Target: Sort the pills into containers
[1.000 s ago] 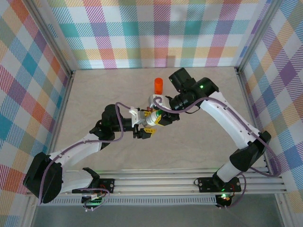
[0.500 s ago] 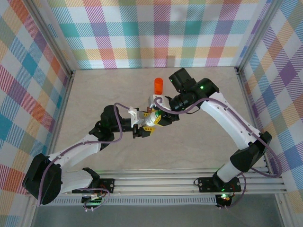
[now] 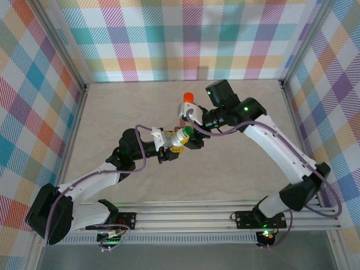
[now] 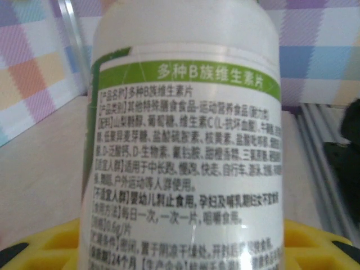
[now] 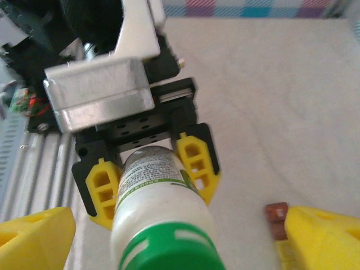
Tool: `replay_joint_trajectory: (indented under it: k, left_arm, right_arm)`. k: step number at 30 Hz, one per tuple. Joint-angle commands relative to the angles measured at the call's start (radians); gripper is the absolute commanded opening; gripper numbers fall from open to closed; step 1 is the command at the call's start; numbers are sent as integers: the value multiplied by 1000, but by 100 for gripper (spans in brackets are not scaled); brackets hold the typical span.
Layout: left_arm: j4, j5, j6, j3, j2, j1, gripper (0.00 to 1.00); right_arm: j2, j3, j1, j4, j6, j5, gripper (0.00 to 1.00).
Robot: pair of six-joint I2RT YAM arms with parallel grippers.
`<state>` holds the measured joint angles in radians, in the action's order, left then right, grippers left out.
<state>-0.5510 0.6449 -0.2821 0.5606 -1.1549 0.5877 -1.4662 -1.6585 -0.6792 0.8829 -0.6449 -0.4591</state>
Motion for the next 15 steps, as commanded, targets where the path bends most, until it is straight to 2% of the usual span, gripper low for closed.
replay_joint_trajectory:
  k: [1, 2, 4, 8, 11, 15]
  left_arm:
    - [-134, -152, 43, -28, -7, 6, 25]
    - [-147, -166, 44, -31, -13, 6, 21]
    - [-161, -223, 70, -27, -24, 6, 10]
    - [-257, -276, 117, -48, -40, 6, 1]
    - [-281, -304, 137, -47, -52, 6, 0]
    - [-326, -381, 170, -57, -69, 6, 0]
  right_arm:
    - [116, 89, 8, -313, 339, 138, 99]
    - [141, 134, 7, -415, 455, 209, 99]
    - [159, 174, 8, -508, 680, 317, 99]
    - [123, 178, 8, -500, 1026, 371, 99]
    - [94, 184, 6, -505, 1176, 360, 99]
    - [61, 210, 4, -535, 1299, 345, 99]
